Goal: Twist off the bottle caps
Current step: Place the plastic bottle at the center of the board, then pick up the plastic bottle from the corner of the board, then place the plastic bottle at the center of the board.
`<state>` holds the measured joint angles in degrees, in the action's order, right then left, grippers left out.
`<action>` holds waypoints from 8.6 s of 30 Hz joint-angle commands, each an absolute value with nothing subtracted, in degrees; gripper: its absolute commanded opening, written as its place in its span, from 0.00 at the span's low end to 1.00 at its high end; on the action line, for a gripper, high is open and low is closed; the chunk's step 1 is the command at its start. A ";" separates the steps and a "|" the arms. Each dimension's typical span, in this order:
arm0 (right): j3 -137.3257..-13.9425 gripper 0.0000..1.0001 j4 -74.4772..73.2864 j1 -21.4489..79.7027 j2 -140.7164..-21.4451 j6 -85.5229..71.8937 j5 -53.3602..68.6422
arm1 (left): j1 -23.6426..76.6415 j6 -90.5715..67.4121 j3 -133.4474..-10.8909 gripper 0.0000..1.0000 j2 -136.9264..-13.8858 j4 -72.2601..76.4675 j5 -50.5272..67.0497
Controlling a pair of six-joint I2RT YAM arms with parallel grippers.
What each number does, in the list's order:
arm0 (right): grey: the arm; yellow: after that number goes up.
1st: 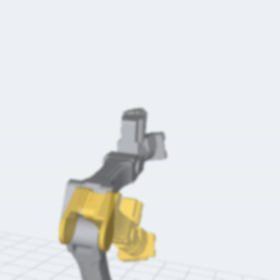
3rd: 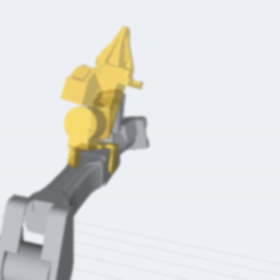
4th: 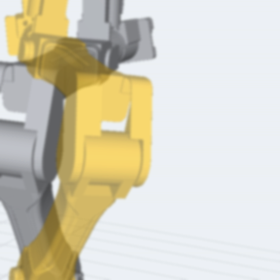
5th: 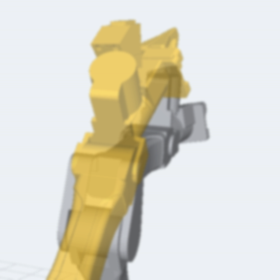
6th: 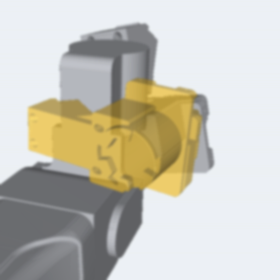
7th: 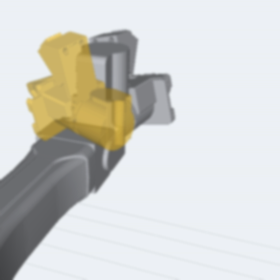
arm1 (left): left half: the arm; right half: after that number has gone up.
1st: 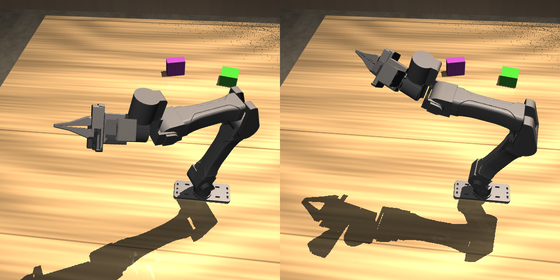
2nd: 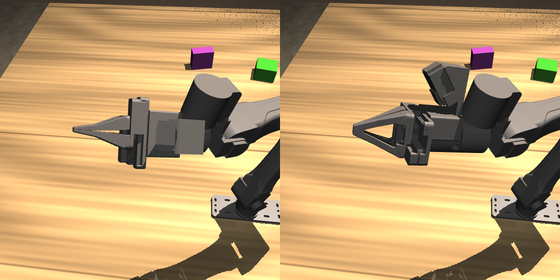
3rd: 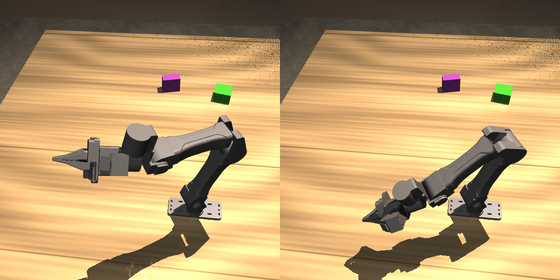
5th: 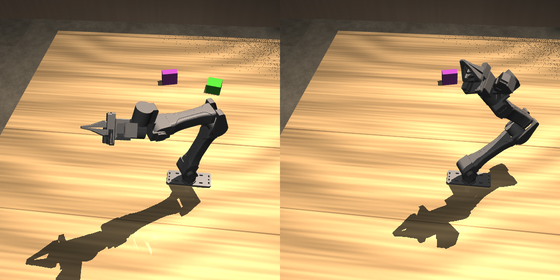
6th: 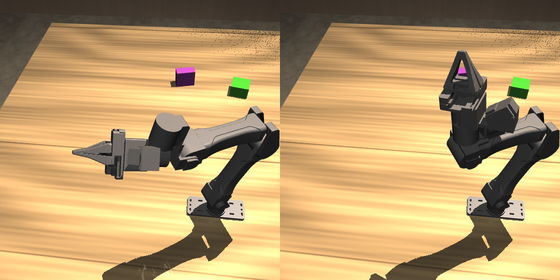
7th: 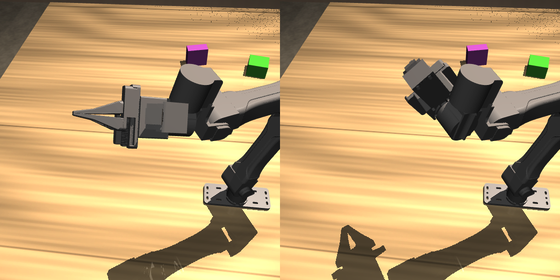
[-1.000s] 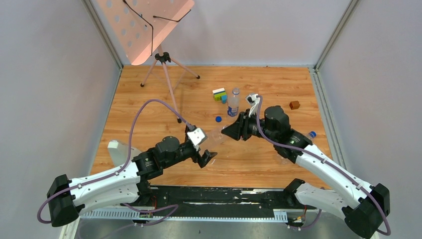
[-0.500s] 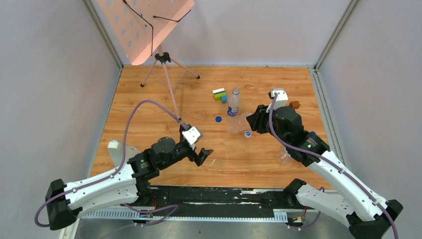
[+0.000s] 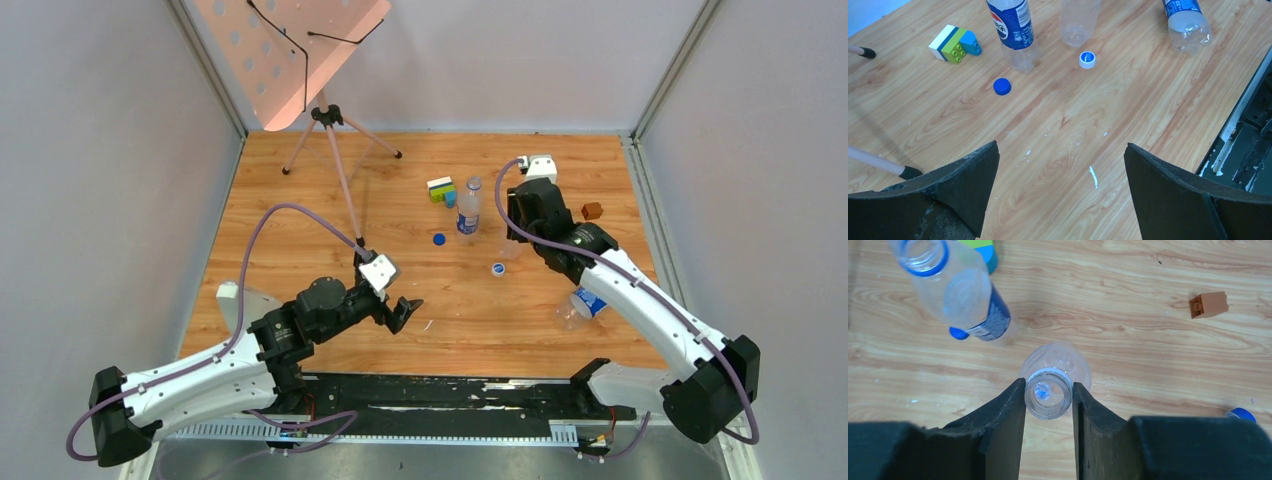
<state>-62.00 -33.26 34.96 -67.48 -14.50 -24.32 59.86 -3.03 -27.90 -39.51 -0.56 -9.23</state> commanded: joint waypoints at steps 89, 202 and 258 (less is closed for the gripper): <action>-41.61 0.73 -24.53 4.41 -50.19 -40.04 -16.00 | 59.81 -3.66 -27.51 1.00 -41.59 -0.59 -9.40; -41.29 0.27 -4.24 -9.89 -45.32 -65.26 19.89 | 56.83 -11.07 -34.79 1.00 -43.02 18.24 0.97; -37.35 0.27 -16.21 -6.06 -29.67 -72.33 36.65 | 68.73 -0.71 -58.01 0.56 -91.54 55.94 -5.98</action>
